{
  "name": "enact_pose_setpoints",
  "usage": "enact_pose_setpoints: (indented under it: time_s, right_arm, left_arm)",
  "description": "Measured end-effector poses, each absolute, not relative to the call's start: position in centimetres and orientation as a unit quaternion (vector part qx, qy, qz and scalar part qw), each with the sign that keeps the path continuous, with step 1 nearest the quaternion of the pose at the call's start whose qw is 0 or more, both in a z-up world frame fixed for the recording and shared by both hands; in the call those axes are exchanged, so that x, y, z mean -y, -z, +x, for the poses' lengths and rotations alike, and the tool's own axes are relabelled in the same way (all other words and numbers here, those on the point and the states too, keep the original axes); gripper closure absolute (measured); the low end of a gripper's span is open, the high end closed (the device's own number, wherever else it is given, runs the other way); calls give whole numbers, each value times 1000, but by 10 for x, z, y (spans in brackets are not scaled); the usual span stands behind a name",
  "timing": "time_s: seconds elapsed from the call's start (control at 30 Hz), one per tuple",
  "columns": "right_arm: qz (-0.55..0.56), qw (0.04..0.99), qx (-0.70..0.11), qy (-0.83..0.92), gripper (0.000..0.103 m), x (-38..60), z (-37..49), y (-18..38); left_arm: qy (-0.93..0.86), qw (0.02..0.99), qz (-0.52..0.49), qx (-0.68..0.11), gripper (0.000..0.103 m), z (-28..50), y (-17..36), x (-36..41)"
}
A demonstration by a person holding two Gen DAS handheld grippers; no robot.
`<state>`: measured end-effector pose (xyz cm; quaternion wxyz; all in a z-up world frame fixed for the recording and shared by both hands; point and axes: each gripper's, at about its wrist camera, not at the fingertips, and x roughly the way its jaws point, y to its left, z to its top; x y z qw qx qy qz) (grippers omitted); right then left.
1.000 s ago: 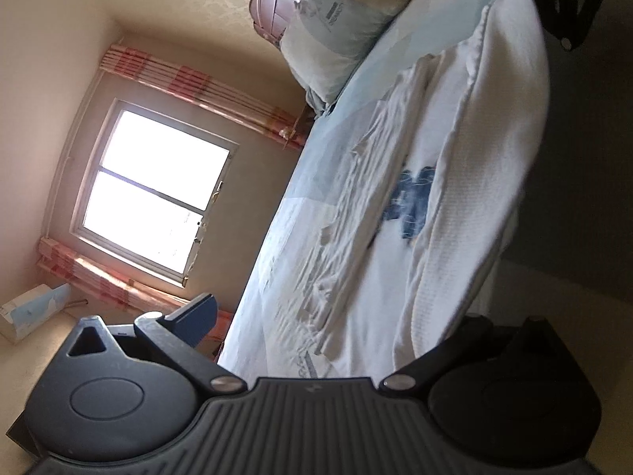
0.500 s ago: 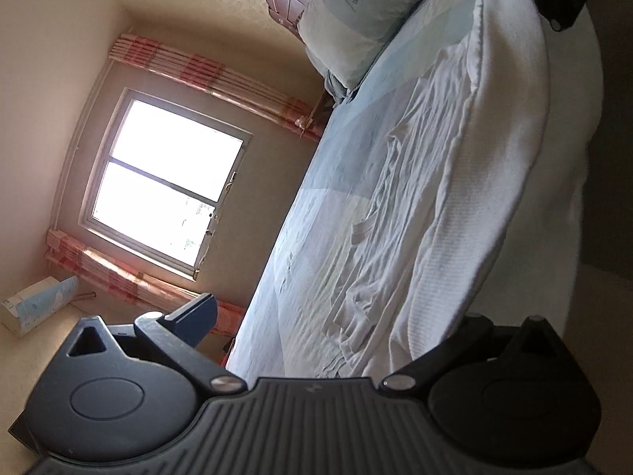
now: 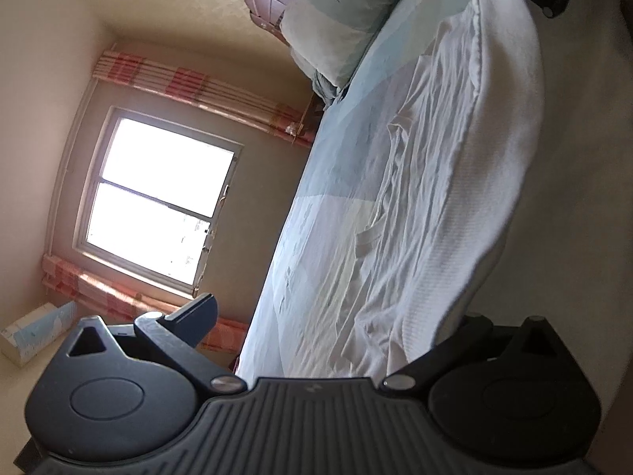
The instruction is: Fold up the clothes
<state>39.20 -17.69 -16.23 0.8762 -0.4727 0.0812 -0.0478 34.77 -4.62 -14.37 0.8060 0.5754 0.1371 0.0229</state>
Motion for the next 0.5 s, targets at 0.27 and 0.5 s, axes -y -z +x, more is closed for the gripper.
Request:
enact_pose_setpoints:
  time_s: [0.27,0.5]
  right_arm:
    - [-471,878,-69,59,0,177,423,157]
    - [-466,880,-62,68,0,171,469,148]
  left_arm:
    - [-25,799,589,-118,0,387,143,44]
    - [-38,797,594,-105,0,432,140,39]
